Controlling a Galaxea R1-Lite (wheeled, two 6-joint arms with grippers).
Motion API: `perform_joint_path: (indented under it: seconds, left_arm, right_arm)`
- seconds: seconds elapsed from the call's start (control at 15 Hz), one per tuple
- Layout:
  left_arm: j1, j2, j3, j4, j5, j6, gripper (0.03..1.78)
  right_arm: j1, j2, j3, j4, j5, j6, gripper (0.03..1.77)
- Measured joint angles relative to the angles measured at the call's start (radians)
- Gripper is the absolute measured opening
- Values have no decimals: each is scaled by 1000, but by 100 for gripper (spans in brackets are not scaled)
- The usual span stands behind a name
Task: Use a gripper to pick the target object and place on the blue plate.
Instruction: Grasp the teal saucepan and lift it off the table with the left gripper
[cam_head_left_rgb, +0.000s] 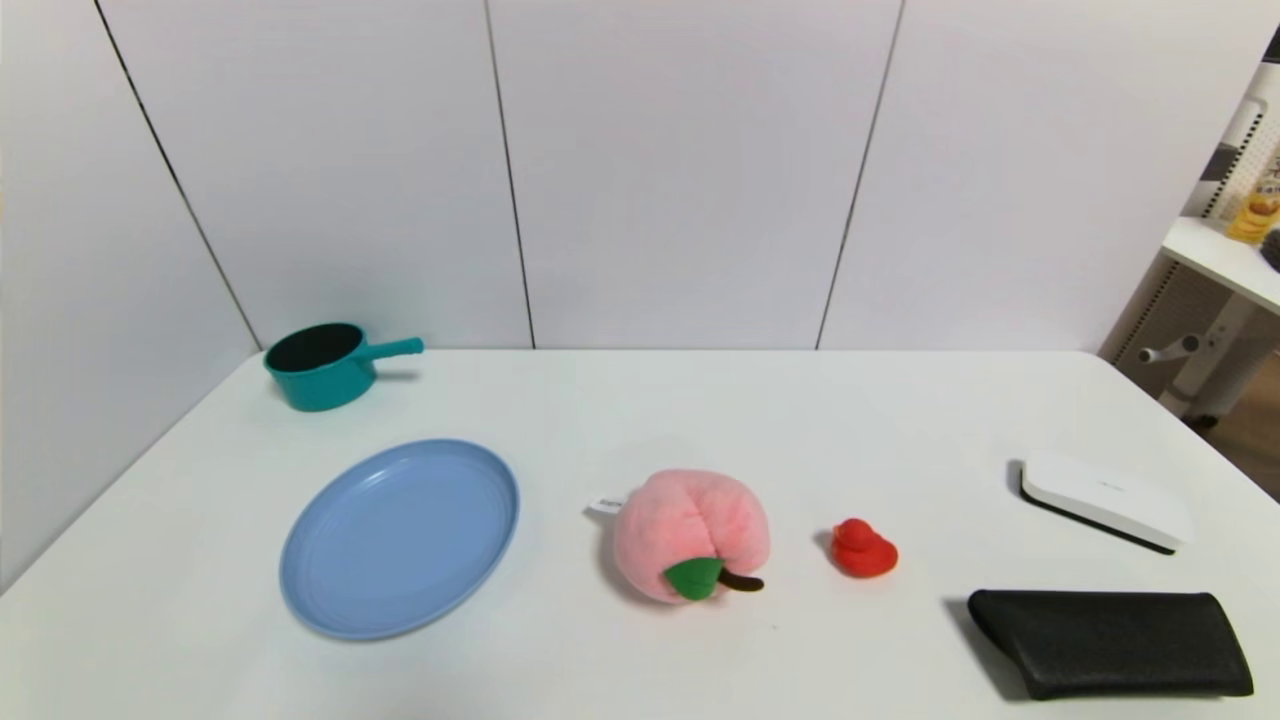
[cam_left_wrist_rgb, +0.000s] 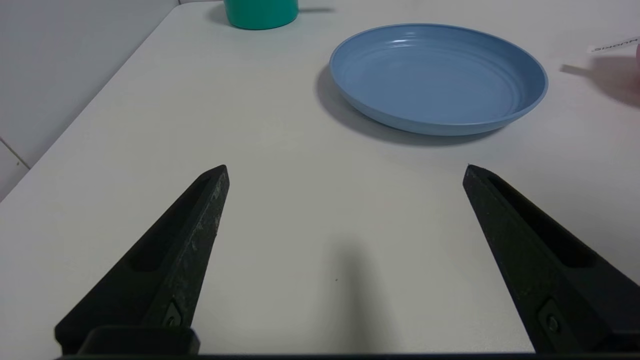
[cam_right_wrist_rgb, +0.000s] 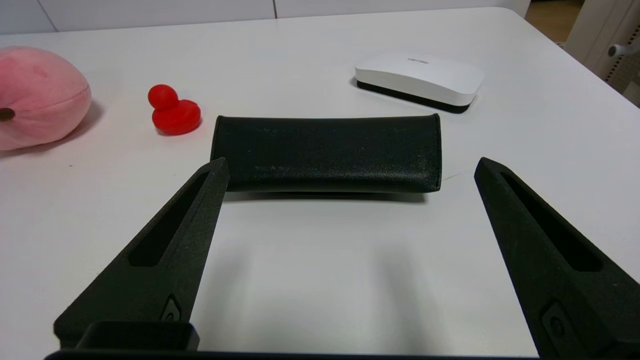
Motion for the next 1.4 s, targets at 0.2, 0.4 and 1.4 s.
perform_joint_path:
  seconds: [0.2,0.4,1.4]
  left_arm:
    - [0,0,0,0,0,0,169]
    - [0,0,0,0,0,0,169]
    - [15,425,-426,-62,0,14,169]
  right_arm:
    - [0,0,0,0,0,0,170]
    - [0,0,0,0,0,0,170]
    - [0,0,0,0,0,0,170]
